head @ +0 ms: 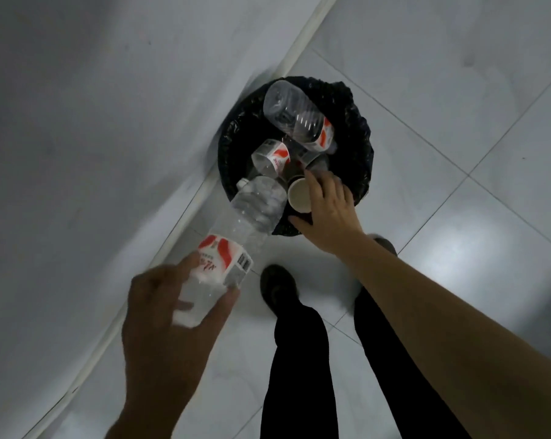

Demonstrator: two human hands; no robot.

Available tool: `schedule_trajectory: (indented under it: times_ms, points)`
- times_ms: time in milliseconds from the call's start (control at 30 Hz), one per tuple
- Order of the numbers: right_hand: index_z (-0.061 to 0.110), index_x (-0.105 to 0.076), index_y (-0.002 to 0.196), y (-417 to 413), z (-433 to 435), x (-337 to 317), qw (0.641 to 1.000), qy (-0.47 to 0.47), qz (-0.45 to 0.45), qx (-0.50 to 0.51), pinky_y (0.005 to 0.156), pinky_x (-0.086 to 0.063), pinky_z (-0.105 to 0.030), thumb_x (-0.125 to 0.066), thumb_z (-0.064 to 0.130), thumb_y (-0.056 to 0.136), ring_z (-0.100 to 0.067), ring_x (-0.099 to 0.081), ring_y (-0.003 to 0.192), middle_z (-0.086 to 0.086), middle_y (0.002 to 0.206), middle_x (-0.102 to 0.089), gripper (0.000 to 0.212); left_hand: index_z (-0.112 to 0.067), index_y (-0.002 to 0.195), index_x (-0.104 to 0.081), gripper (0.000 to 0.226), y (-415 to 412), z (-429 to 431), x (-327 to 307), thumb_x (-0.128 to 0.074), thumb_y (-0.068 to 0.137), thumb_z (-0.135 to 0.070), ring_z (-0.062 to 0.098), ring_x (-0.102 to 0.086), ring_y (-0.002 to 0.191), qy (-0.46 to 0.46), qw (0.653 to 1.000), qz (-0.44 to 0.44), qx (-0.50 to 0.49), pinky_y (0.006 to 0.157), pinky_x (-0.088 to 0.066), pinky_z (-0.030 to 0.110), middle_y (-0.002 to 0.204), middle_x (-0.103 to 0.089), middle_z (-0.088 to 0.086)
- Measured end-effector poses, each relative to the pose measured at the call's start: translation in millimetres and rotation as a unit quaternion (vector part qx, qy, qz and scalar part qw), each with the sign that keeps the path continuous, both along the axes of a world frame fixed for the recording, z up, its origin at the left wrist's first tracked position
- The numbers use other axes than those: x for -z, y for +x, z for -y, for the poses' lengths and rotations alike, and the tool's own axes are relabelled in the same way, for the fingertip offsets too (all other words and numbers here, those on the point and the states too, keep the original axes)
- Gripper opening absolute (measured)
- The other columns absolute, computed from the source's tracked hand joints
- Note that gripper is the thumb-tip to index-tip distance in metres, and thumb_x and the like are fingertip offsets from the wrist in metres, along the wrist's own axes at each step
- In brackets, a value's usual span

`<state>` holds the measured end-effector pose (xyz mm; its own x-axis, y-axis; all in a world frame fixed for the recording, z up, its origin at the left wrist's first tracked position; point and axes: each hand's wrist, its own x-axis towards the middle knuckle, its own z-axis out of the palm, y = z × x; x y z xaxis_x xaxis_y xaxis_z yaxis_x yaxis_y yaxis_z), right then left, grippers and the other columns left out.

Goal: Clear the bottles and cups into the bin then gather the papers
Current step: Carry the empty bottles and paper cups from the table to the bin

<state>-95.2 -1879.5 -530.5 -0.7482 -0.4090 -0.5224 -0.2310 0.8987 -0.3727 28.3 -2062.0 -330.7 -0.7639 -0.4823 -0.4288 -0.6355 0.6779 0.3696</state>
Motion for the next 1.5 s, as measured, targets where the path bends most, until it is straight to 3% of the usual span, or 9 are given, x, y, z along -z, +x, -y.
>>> schedule_trajectory:
  times_ms: [167,267,467,600,800,1067,1233,1333,1500]
  points:
    - [0.006,-0.022,0.156,15,-46,-13,0.997,0.074,-0.02,0.011,0.122,-0.015,-0.054,-0.053,0.058,0.09,-0.04,-0.009,0.152,-0.021,0.163,-0.014,0.09,-0.009,0.125,-0.064,0.064,-73,18,64,-0.087,0.07,-0.033,0.035,-0.061,0.108,-0.089,0.972,0.004,0.219,0.084,-0.049,0.045,0.127,-0.065,0.014]
    - [0.006,-0.012,0.157,19,-68,-9,0.996,0.087,0.002,-0.004,0.122,-0.016,-0.051,-0.045,0.062,0.094,-0.037,0.0,0.153,-0.017,0.166,0.003,0.091,-0.012,0.129,-0.059,0.059,-117,14,107,-0.082,0.076,-0.024,0.037,-0.056,0.116,-0.134,0.937,-0.001,0.322,0.091,-0.041,0.048,0.137,-0.059,0.013]
    - [0.008,-0.004,0.158,24,-77,-1,0.998,0.047,0.035,0.008,0.12,-0.019,-0.045,-0.047,0.058,0.095,-0.033,0.001,0.154,-0.011,0.166,0.016,0.092,-0.016,0.134,-0.054,0.061,-165,-4,162,-0.075,0.077,-0.011,0.041,-0.042,0.13,-0.219,0.903,-0.008,0.369,0.113,-0.022,0.059,0.136,-0.049,0.02]
    - [0.013,-0.009,0.158,15,-83,-19,0.993,0.017,0.111,0.027,0.119,-0.024,-0.045,-0.049,0.054,0.097,-0.028,-0.005,0.153,-0.006,0.167,0.009,0.084,-0.017,0.145,-0.041,0.064,-161,-14,140,-0.067,0.087,-0.02,0.038,-0.025,0.146,-0.17,0.931,-0.024,0.323,0.117,-0.018,0.058,0.154,-0.033,0.02]
    - [0.023,-0.026,0.155,-7,-113,-134,0.978,-0.046,0.141,0.145,0.116,-0.027,-0.038,-0.041,0.052,0.101,-0.019,-0.023,0.149,0.002,0.165,-0.018,0.063,-0.012,0.137,-0.053,0.042,-94,-58,20,-0.052,0.098,-0.028,0.022,-0.045,0.131,0.034,0.99,-0.11,0.087,0.107,-0.042,0.044,0.141,-0.052,0.01]
    - [0.034,-0.042,0.148,-22,-195,-412,0.948,-0.13,0.077,0.28,0.11,-0.04,-0.034,-0.035,0.061,0.098,-0.011,-0.043,0.137,0.014,0.157,-0.034,0.057,-0.023,0.147,-0.039,0.06,-56,-124,-248,-0.045,0.092,-0.046,0.011,-0.036,0.139,0.151,0.984,-0.069,-0.063,0.111,-0.028,0.029,0.15,-0.042,-0.006]
    - [0.038,-0.037,0.147,-4,-239,-584,0.897,-0.213,-0.045,0.386,0.096,-0.051,-0.038,-0.057,0.049,0.093,-0.015,-0.052,0.126,0.012,0.147,-0.043,0.058,-0.03,0.146,-0.041,0.062,-81,-136,-411,-0.053,0.089,-0.054,0.01,-0.045,0.13,0.192,0.964,-0.178,-0.05,0.101,-0.038,0.025,0.146,-0.044,-0.018]
    - [0.043,-0.036,0.145,18,-244,-648,0.842,-0.267,-0.105,0.457,0.08,-0.051,-0.028,-0.064,0.047,0.088,-0.015,-0.055,0.118,0.012,0.14,-0.046,0.064,-0.033,0.145,-0.042,0.067,-86,-129,-476,-0.047,0.085,-0.062,0.0,-0.047,0.126,0.211,0.945,-0.25,-0.013,0.094,-0.036,0.016,0.146,-0.044,-0.022]
    - [0.048,-0.031,0.145,70,-226,-699,0.784,-0.314,-0.194,0.499,0.094,-0.049,-0.035,-0.06,0.051,0.089,-0.009,-0.051,0.122,0.018,0.139,-0.042,0.063,-0.036,0.142,-0.043,0.06,-79,-106,-527,-0.051,0.085,-0.057,-0.009,-0.047,0.122,0.226,0.916,-0.324,0.065,0.097,-0.036,0.021,0.144,-0.044,-0.027]
